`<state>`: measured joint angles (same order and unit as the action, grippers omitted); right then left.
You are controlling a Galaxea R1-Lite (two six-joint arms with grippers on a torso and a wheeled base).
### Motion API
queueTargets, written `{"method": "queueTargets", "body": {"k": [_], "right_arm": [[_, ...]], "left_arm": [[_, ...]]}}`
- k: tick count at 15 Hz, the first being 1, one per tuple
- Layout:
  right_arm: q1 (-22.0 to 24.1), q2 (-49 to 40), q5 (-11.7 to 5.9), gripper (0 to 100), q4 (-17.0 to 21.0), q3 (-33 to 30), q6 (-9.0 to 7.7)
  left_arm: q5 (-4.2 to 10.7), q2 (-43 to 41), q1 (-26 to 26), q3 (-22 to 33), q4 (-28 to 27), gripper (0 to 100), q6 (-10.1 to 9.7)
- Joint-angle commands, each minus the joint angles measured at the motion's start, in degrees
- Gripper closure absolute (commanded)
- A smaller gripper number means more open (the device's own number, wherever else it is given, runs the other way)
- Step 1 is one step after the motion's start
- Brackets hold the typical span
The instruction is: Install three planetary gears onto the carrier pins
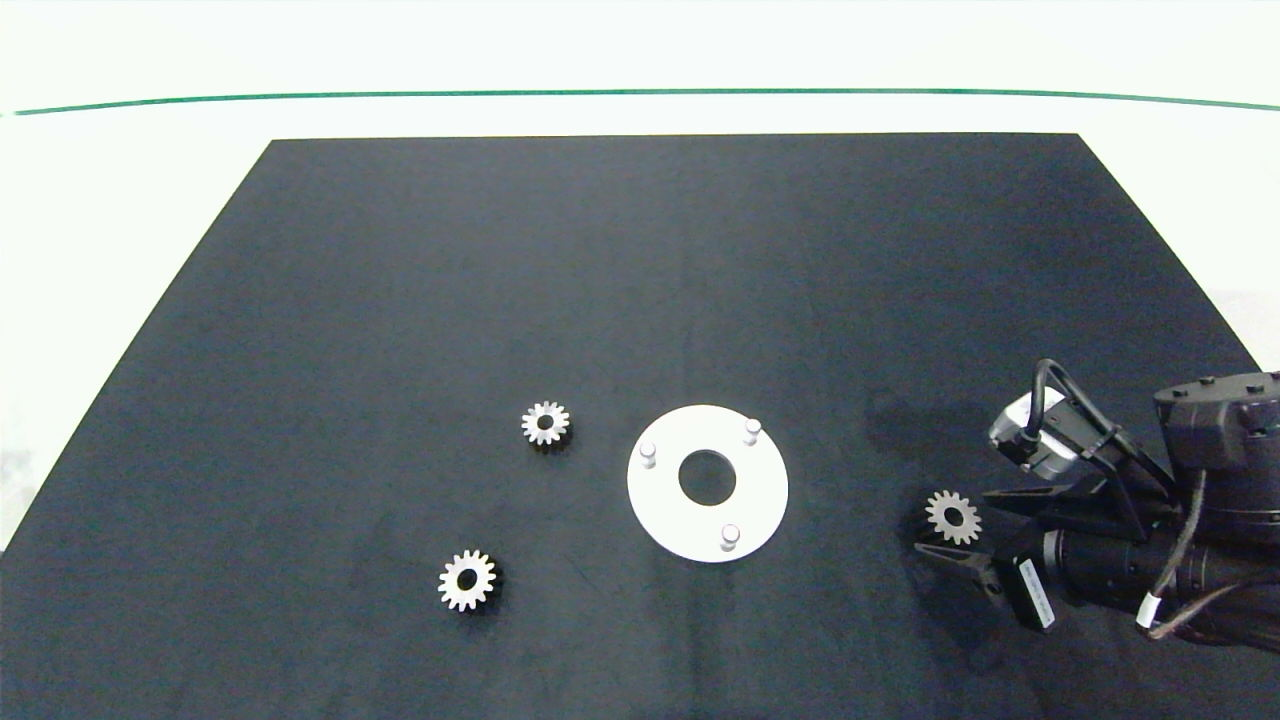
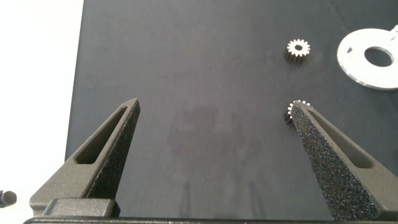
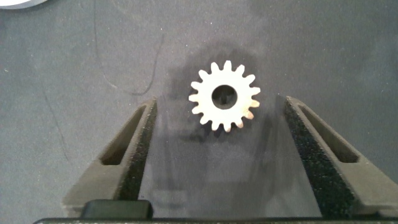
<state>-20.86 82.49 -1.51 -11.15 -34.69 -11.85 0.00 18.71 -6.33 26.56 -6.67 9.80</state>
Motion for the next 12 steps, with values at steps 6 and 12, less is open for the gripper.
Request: {"method": "queueTargets", "body": {"k": [6,12], "right_arm": [[1.5,3.2,3.53,34,-0.9,-1.4,-0.02],[2.0,4.9,4.50,46,-1.0,-1.4,-0.02]], "left_arm": [[0.00,0.3,0.0,0.3,0.0,0,0.04],[0.00,0.8,0.0,0.6,-0.1,0,0.04]]}}
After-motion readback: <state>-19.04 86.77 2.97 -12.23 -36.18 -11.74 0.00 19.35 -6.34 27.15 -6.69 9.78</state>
